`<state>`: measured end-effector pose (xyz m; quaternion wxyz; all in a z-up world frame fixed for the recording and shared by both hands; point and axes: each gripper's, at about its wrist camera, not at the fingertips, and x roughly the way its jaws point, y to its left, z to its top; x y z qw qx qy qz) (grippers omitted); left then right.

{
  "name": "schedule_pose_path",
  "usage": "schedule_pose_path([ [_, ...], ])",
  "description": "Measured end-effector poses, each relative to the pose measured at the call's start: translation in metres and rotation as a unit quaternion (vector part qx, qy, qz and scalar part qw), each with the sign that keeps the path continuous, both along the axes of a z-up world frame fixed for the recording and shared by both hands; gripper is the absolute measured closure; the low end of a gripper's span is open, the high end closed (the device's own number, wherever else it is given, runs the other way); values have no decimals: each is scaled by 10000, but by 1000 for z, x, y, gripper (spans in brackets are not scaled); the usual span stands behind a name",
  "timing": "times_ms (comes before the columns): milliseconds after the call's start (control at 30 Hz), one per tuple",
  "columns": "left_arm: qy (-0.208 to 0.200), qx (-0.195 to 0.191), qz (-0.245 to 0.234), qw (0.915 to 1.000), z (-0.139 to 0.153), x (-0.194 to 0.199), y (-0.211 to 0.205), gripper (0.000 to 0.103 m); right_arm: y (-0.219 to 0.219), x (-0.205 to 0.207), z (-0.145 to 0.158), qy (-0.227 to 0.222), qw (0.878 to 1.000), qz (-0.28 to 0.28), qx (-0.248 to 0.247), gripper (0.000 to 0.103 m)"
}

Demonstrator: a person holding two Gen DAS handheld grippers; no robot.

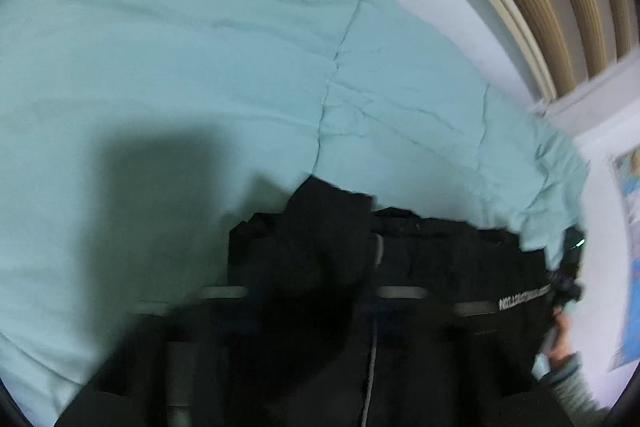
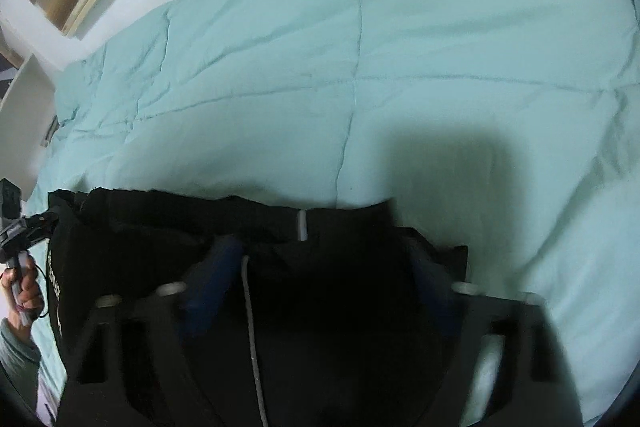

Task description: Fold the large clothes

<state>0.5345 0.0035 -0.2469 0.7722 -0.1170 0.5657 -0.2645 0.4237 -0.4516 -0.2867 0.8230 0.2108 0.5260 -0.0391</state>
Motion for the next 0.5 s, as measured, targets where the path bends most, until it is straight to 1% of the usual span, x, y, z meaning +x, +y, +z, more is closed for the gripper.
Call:
schedule_pose_path([
  [33, -198, 19, 39, 9998, 7, -6, 2, 87, 2, -4, 4, -19, 9998, -34, -201, 72],
  [67, -374, 27, 31, 9993, 15, -12, 4, 89, 3, -10, 9, -96, 9995, -51, -290, 73],
  [133, -618, 64, 58, 9981, 33, -24, 9, 90, 5, -25, 25, -310, 9986, -140, -396, 75],
  [167, -707, -18, 118, 9974, 44, -29, 14, 91, 6, -34, 35, -393, 9979, -197, -485, 76],
  [200, -809, -206, 193, 9963, 58, -33, 21, 91, 5, -40, 46, -478, 9970, -242, -562, 76],
  [267, -982, -435, 259, 9939, 80, -35, 29, 91, 3, -52, 72, -724, 9931, -396, -830, 76],
  [333, -1245, -490, 331, 9905, 102, -32, 29, 91, -3, -56, 100, -939, 9863, -639, -1196, 76],
  [367, -1314, -506, 352, 9894, 106, -28, 25, 91, -8, -56, 110, -1018, 9830, -772, -1317, 77],
  [400, -1349, -492, 366, 9890, 107, -24, 23, 91, -13, -53, 115, -1062, 9816, -854, -1336, 77],
  [467, -1320, -347, 485, 9895, 97, -8, 15, 91, -20, -37, 111, -969, 9818, -918, -1350, 77],
  [500, -1171, -271, 534, 9913, 83, 4, 11, 91, -22, -30, 103, -872, 9830, -918, -1331, 77],
])
